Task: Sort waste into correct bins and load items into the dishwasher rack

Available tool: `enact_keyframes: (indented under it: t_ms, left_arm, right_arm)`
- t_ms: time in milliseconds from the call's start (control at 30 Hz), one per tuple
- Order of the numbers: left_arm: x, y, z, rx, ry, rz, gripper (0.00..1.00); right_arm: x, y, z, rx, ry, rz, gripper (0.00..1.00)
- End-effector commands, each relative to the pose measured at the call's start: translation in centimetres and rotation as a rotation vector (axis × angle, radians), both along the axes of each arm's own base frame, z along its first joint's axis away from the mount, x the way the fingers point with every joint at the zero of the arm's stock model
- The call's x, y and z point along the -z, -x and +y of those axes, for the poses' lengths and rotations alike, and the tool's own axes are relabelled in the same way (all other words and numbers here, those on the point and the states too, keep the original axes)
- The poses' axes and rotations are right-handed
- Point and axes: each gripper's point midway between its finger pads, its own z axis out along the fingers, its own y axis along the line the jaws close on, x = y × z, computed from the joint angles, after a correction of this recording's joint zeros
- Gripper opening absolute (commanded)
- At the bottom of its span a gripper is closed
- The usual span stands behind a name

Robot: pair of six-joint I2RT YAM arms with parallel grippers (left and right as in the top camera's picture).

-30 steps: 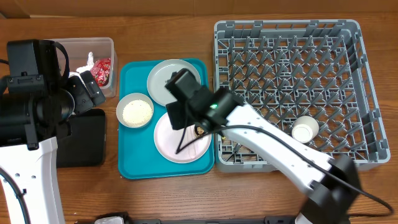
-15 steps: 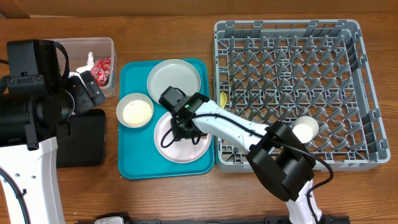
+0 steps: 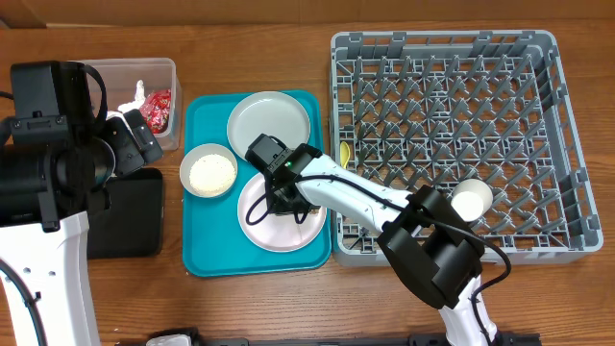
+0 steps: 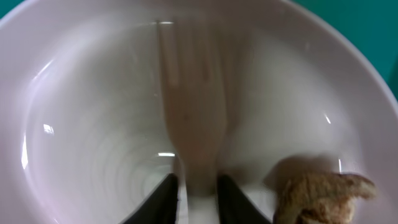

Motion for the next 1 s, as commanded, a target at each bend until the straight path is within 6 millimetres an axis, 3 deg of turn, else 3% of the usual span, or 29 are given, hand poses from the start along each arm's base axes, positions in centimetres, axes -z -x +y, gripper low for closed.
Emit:
enact_keyframes:
  t_ms: [0, 100, 200, 300, 433, 500, 600, 767, 967]
  left_arm:
    - [-0.3, -0.2, 0.2, -0.018, 0.001, -0.011, 1.0]
    - [-0.3, -0.2, 0.2, -0.018, 0.001, -0.011, 1.0]
    - [-0.3, -0.2, 0.2, -0.018, 0.001, -0.011, 1.0]
    - [-0.3, -0.2, 0.2, -0.018, 0.001, -0.011, 1.0]
    - [-0.3, -0.2, 0.2, -0.018, 0.001, -0.011, 1.0]
    - [-0.3, -0.2, 0.2, -0.018, 0.001, -0.011, 1.0]
    - [-0.3, -0.2, 0.2, -0.018, 0.001, -0.011, 1.0]
    - [-0.3, -0.2, 0.2, -0.018, 0.001, -0.011, 1.0]
    - [-0.3, -0.2, 0.2, -0.018, 0.001, -0.011, 1.0]
  right_arm:
    - [0.5, -0.2, 0.0, 0.016, 0.013, 0.008, 0.12]
    - [-0.9, -0.8, -0.5, 0.014, 0.047, -0.018, 0.04]
    - [-3.4, -1.5, -0.7, 0.019, 0.058, -0.062, 0.04]
    - [-6.9, -2.2, -0.3, 0.013, 0.019, -0.114, 0.04]
    - [-13.0, -3.0, 0.1, -0.01, -0.07, -0.209, 0.04]
    - [-16.3, -3.6, -0.7, 0.001, -0.107, -0.27, 0.04]
    - [-19.8, -5.1, -3.9, 0.058, -0.109, -0.352, 0.04]
    - [-20.9, -7.4, -8.9, 0.071, -0.057, -0.372, 0.04]
    - [-17.6, -8.8, -12.3, 0.041, 0.009, -0.315, 0.04]
